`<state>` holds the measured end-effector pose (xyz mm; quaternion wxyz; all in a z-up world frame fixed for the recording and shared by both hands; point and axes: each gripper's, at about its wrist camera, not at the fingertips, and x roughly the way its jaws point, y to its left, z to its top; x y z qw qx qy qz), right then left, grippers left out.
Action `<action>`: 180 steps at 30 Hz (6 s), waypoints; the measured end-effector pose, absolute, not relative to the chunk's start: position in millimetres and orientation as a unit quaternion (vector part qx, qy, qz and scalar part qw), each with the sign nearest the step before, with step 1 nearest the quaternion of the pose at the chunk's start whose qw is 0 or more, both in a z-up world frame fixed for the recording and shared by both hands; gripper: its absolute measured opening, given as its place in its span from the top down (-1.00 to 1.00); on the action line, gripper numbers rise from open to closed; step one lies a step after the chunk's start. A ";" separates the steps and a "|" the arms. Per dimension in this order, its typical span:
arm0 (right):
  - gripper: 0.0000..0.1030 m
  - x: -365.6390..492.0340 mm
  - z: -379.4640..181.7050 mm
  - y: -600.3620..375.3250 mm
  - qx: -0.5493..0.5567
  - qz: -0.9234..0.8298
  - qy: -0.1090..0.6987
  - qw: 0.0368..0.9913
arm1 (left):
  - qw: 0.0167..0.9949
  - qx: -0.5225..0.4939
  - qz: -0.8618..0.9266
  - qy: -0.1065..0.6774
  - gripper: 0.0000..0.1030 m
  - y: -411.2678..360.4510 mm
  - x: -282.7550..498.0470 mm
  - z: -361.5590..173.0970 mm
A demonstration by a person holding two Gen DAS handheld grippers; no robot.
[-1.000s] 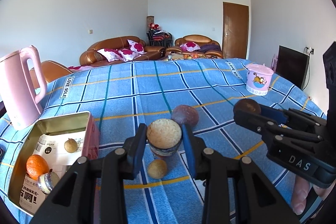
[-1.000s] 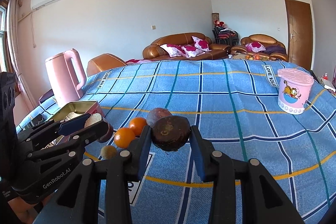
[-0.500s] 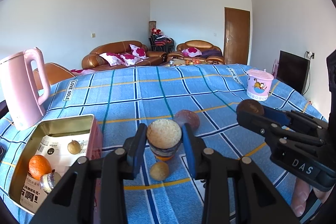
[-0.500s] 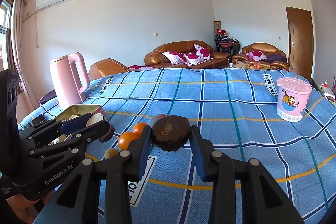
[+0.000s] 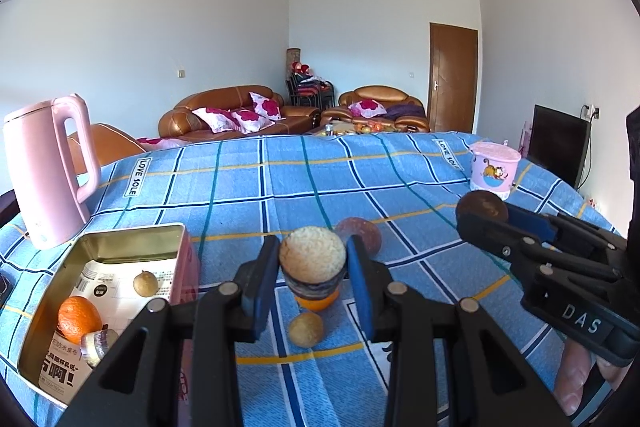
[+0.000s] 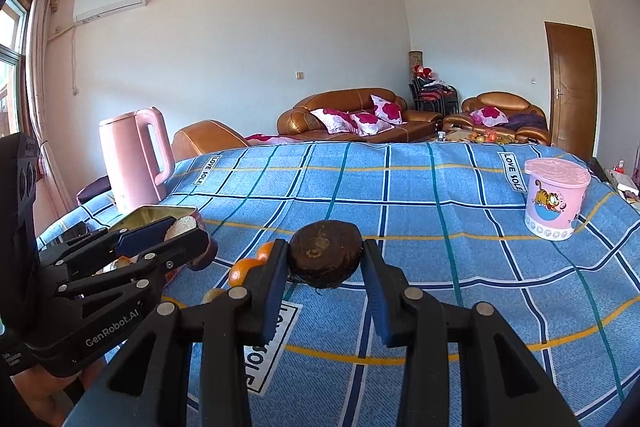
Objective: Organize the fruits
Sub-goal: 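Lift the cup in the left tool and the dark fruit in the right tool, then carry the cup in the left tool and the dark fruit in the right tool over the tin, then open the left tool to drop the cup while the right tool drops the dark fruit into the tin, then withdraw both open tools from the tin toward the remaining fruits, then grasp the small yellow-brown fruit with the right tool while the left tool grasps a mandarin orange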
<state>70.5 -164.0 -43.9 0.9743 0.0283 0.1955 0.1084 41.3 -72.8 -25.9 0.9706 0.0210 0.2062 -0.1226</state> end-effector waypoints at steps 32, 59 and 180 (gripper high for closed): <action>0.24 54.0 -37.9 -163.7 0.019 0.115 0.150 0.982 | 0.982 0.032 -0.112 0.149 0.31 -74.2 18.7 -17.3; 0.24 48.4 -36.0 -157.7 0.007 0.122 0.132 0.984 | 0.987 0.039 -0.103 0.120 0.31 -74.2 7.8 -12.4; 0.41 145.5 -76.1 -150.7 0.006 0.043 0.360 0.932 | 0.941 0.047 -0.102 0.319 -0.64 -74.9 101.2 -37.1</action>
